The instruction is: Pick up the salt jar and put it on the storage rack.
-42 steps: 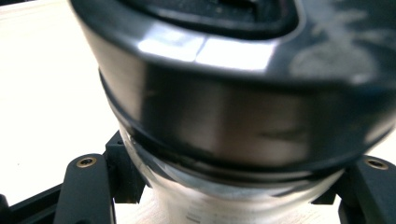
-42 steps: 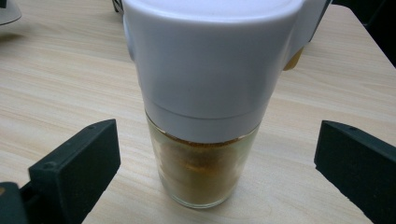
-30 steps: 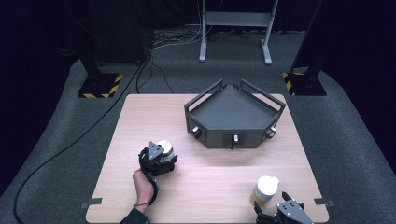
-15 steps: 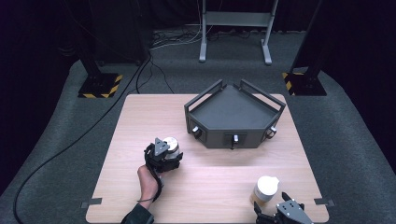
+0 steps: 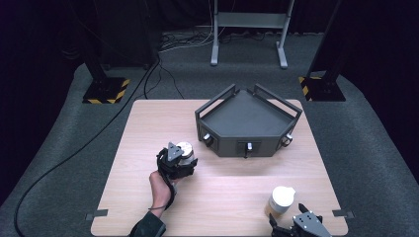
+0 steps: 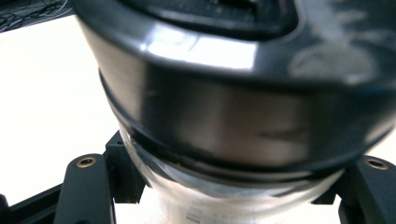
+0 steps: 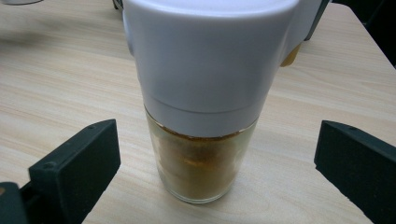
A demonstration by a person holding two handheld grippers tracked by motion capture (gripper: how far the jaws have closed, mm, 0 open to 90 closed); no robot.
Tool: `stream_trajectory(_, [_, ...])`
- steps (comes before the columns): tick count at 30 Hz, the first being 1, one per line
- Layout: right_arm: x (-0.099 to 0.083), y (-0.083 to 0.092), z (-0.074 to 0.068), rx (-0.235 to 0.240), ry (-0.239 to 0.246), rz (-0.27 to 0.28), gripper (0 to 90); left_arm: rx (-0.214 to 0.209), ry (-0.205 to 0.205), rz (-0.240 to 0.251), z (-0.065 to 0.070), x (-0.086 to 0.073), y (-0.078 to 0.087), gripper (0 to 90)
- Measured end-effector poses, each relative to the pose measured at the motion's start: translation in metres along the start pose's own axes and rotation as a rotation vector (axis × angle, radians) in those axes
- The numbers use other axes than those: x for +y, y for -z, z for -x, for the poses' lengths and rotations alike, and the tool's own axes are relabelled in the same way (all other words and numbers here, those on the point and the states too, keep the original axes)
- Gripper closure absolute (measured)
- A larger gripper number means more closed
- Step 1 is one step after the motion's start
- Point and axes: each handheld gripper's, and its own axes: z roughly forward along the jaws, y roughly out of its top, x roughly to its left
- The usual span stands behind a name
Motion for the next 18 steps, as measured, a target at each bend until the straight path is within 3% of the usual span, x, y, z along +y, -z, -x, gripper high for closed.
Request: stream_trajectory(18, [0.001, 0.000, 0.000, 0.004, 0.005, 0.000, 0.0, -0.029, -0.026, 0.010, 0.005, 0.019, -0.008, 31.8])
